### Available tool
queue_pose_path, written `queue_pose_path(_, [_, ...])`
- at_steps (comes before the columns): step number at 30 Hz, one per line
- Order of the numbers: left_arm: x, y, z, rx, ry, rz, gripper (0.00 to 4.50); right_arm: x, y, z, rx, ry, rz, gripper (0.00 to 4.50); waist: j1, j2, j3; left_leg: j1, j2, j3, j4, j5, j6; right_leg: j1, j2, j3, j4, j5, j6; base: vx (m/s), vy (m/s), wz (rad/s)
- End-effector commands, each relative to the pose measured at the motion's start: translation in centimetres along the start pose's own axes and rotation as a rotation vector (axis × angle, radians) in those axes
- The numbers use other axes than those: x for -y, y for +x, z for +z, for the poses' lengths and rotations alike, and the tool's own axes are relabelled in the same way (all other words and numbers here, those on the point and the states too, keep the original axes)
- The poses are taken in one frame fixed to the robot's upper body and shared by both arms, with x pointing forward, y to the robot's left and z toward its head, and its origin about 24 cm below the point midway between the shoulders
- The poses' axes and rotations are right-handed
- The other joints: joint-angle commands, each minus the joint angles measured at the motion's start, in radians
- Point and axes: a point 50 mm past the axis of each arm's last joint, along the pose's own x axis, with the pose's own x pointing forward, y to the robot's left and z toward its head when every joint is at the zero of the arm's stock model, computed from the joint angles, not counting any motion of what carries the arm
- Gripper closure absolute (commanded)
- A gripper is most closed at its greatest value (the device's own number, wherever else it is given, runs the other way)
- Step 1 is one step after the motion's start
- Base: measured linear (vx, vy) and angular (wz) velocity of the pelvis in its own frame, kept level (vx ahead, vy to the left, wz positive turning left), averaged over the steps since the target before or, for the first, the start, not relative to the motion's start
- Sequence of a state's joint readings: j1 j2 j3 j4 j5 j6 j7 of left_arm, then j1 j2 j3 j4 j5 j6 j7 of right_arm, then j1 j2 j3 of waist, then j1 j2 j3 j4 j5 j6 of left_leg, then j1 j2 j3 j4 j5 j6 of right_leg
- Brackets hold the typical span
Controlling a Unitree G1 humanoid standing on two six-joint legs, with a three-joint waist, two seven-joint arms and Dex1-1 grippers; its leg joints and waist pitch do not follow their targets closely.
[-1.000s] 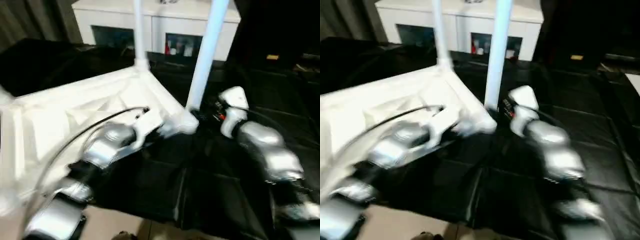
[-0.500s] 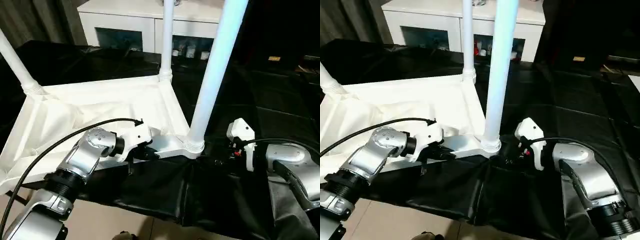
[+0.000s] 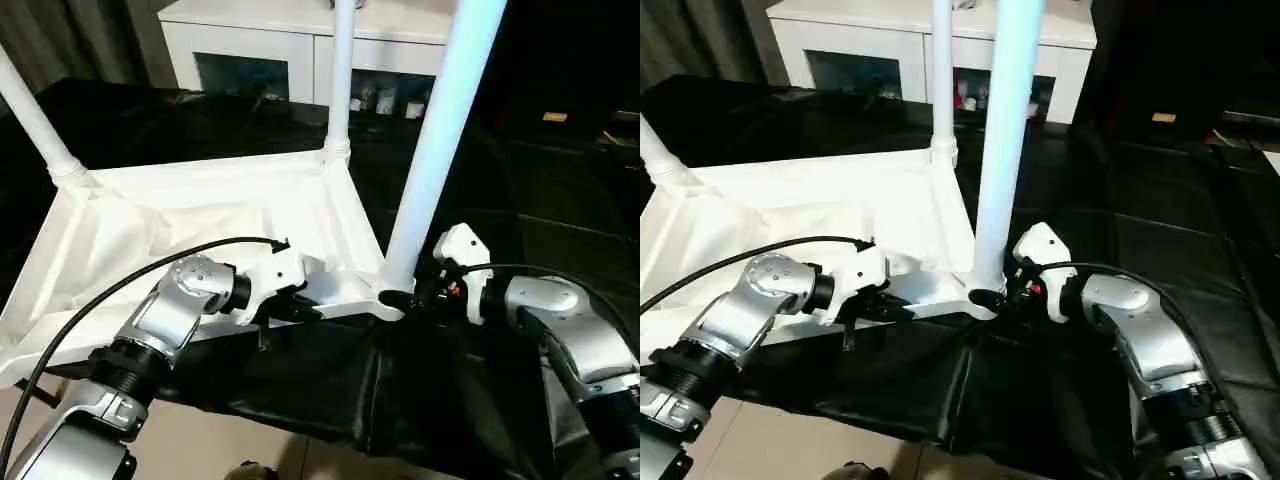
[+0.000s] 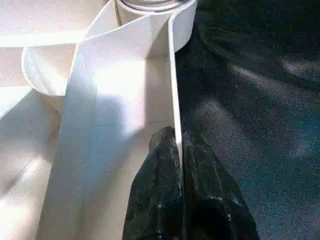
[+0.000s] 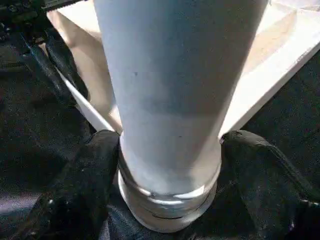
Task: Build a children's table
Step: Rotate leg to tighten
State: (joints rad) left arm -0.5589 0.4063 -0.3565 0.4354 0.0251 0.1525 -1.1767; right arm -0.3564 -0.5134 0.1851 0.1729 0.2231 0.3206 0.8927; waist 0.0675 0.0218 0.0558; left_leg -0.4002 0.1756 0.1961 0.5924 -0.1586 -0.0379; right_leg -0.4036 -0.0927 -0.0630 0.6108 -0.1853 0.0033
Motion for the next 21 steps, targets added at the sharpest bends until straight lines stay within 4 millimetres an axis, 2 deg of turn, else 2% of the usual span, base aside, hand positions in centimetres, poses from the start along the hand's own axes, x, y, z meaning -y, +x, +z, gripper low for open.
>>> queue_pose_path(1, [-0.1,0.1,2.4,0.123,0.083,-0.007,4.5,0.5,0.1,0.5,0.008,-0.021,-0.005,0.91,-0.002,-0.008,-0.072,0.031,0.055,-0.022,-0.065,-0.237,0.056,0.045,-0.056,0.044,-0.07,-0.155,-0.248,0.0,0.0,0.0])
queue_pose_path(4, [-0.1,0.1,2.4,0.12,0.084,-0.004,4.5,0.5,0.2,0.4,0.011,-0.012,-0.004,1.24,-0.002,-0.009,-0.072,0.03,0.055,-0.023,-0.065,-0.239,0.051,0.045,-0.057,0.044,-0.071,-0.17,-0.245,0.0,0.0,0.0])
queue_pose_path(6, [-0.1,0.0,2.3,0.119,0.085,-0.003,4.5,0.6,0.2,0.4,0.015,-0.007,-0.008,1.29,-0.002,-0.009,-0.073,0.03,0.055,-0.023,-0.065,-0.234,0.052,0.046,-0.057,0.044,-0.069,-0.162,-0.244,0.0,0.0,0.0])
queue_pose_path(9, [-0.2,0.0,2.3,0.117,0.084,-0.003,4.5,0.8,0.2,0.5,0.028,0.009,-0.013,1.63,-0.004,-0.009,-0.074,0.028,0.054,-0.023,-0.064,-0.218,0.058,0.047,-0.055,0.043,-0.066,-0.132,-0.249,0.0,0.0,0.0])
queue_pose_path(17, [-0.2,-0.1,2.1,0.106,0.083,-0.001,4.5,0.6,0.4,-0.1,0.015,0.026,0.0,1.78,-0.005,-0.008,-0.076,0.029,0.054,-0.022,-0.06,-0.2,0.071,0.049,-0.055,0.042,-0.063,-0.107,-0.261,0.0,0.0,0.0])
queue_pose_path(21, [-0.3,0.2,1.7,0.089,0.064,0.033,4.5,0.9,1.1,-0.8,-0.004,0.069,-0.091,1.78,-0.007,-0.008,-0.075,0.029,0.053,-0.022,-0.06,-0.211,0.065,0.047,-0.054,0.042,-0.065,-0.129,-0.26,0.0,0.0,0.0])
